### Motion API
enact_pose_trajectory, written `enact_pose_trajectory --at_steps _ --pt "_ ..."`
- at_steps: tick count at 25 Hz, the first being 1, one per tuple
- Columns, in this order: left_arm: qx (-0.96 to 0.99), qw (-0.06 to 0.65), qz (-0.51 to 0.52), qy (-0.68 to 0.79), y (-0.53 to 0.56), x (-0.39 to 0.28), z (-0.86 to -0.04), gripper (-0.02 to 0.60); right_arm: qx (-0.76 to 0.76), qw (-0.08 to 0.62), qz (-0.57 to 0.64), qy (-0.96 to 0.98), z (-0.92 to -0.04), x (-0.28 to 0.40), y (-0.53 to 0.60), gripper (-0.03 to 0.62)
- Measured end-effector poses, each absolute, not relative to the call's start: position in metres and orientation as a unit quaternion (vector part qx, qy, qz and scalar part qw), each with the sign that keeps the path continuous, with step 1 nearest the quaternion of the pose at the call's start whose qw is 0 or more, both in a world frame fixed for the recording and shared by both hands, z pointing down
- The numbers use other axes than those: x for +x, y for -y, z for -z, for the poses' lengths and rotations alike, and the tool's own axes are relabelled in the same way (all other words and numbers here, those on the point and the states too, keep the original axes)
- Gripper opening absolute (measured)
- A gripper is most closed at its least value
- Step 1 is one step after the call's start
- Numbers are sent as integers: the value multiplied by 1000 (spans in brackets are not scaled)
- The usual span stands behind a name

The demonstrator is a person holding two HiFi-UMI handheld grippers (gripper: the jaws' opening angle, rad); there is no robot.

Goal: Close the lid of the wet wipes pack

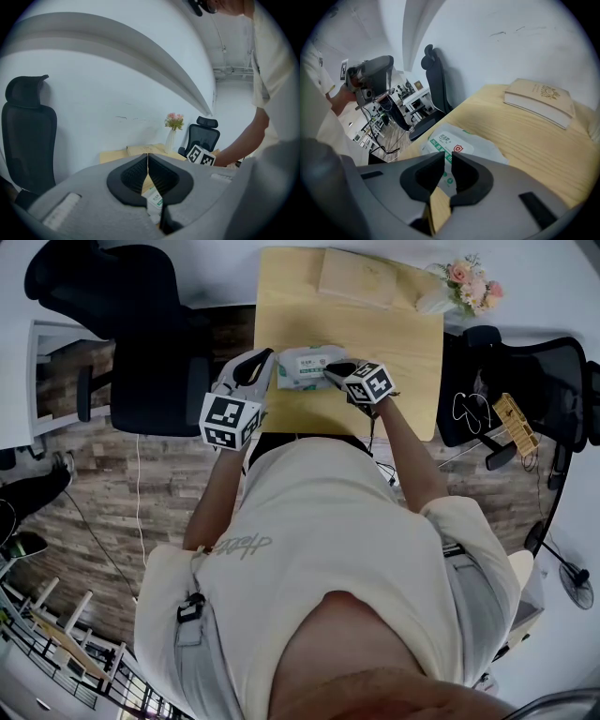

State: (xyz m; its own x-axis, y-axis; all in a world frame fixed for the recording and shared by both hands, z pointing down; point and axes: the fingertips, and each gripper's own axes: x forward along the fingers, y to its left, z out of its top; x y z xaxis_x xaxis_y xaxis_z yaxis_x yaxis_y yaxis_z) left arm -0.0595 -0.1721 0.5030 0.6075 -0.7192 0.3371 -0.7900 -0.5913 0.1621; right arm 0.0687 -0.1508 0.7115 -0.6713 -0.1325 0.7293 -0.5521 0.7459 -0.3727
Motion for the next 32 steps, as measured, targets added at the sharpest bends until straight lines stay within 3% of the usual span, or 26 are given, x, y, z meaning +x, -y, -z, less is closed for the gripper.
enact_pose_trajectory --at_steps 11,32 --pt "883 157 -117 426 168 -64 -509 17 235 408 -293 832 -733 71 152 37" --pt "882 165 -96 432 166 -70 -508 17 246 389 -266 847 -710 46 156 3"
